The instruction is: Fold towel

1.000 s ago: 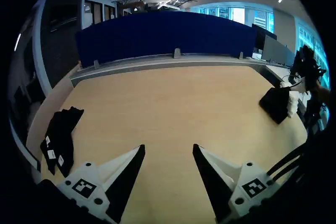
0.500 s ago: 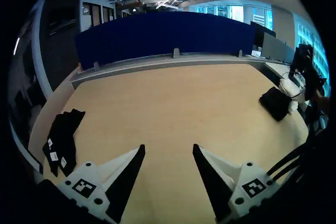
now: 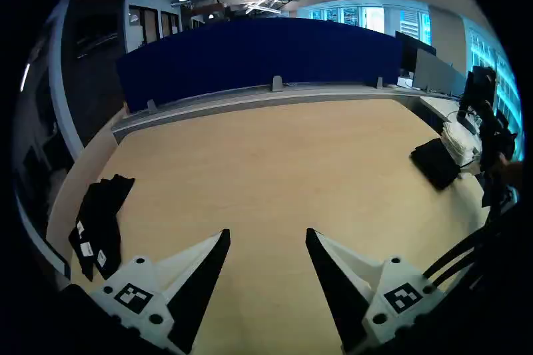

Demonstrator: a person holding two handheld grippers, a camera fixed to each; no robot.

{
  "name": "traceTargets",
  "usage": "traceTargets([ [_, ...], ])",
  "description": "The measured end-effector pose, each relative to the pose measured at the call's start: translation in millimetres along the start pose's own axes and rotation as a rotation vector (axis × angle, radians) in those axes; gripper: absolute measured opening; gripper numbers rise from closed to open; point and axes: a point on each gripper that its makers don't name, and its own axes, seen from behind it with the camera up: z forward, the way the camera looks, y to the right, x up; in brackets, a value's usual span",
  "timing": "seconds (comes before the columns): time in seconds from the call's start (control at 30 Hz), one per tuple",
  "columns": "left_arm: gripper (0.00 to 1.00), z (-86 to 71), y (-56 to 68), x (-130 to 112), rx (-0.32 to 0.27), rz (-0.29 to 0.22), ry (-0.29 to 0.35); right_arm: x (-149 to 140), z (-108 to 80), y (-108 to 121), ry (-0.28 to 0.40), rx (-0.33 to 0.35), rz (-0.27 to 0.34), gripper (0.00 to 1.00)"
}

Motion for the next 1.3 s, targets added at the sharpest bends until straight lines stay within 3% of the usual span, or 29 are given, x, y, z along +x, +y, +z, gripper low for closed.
traceTargets([
  [0.37, 0.84, -1.3, 0.7, 2, -0.001, -0.002, 0.003, -3, 6.8, 1, -0.007, -0.018, 0.012, 0.05],
  [0.5, 0.84, -1.9, -0.3, 3, -0.001, -0.001, 0.005, -3, 3.1, 1, -0.001, -0.021, 0.012, 0.11],
  [0.57, 0.84, -2.1, -1.0, 3, -0.001, -0.001, 0.007, -5, 0.5, -1, 0.000, -0.012, 0.008, 0.17],
  [0.7, 0.84, -2.4, -2.3, 4, -0.003, -0.005, 0.009, -8, -4.4, -4, 0.003, -0.003, 0.008, 0.46],
  [0.77, 0.84, -2.6, -2.7, 4, -0.003, -0.006, 0.009, -9, -6.1, -5, 0.008, -0.008, 0.012, 0.52],
  [1.03, 0.84, -4.3, -2.9, 5, -0.008, -0.008, 0.015, -6, -11.3, -8, 0.040, -0.015, 0.038, 0.94],
  [1.13, 0.84, -5.4, -3.0, 5, -0.008, -0.007, 0.017, -3, -13.9, -10, 0.051, -0.015, 0.042, 1.00],
  [1.3, 0.84, -7.3, -5.4, 6, -0.009, -0.012, 0.024, 5, -17.9, -14, 0.070, -0.019, 0.042, 1.00],
])
